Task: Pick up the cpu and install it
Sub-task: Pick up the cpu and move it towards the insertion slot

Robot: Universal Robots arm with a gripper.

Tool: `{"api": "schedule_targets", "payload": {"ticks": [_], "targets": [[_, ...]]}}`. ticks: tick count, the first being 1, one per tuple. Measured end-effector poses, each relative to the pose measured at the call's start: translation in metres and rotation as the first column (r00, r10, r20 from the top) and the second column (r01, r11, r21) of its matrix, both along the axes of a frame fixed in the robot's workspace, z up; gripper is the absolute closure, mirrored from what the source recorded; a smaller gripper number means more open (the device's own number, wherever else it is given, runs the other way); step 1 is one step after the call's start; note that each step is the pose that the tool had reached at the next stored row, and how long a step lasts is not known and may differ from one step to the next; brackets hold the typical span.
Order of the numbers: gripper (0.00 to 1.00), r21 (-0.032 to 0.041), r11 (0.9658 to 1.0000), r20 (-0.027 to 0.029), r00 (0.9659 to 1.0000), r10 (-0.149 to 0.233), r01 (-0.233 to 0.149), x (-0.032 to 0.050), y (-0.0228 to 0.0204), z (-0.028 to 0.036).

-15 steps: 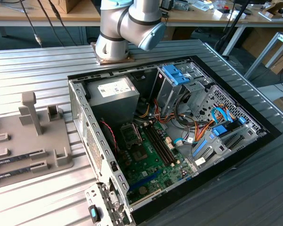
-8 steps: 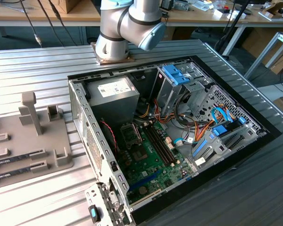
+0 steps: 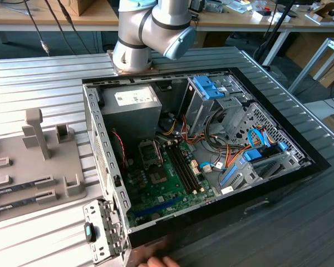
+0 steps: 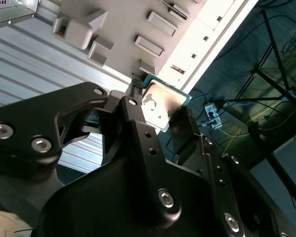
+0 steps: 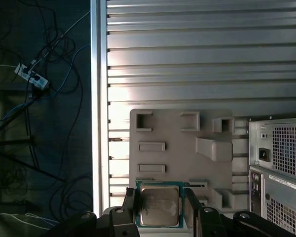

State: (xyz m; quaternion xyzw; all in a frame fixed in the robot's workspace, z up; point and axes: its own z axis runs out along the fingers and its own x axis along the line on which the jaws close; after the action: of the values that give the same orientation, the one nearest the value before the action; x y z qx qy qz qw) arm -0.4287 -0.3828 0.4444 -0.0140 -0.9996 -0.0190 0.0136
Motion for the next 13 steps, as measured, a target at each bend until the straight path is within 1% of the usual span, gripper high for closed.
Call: {"api": "schedule_targets", "payload": {"ticks": [13], "targets": [[0.53, -0.0001, 1.0000, 0.0000, 1.0000, 0.000, 0.000, 0.0030, 0.0000, 0.0000]]}}
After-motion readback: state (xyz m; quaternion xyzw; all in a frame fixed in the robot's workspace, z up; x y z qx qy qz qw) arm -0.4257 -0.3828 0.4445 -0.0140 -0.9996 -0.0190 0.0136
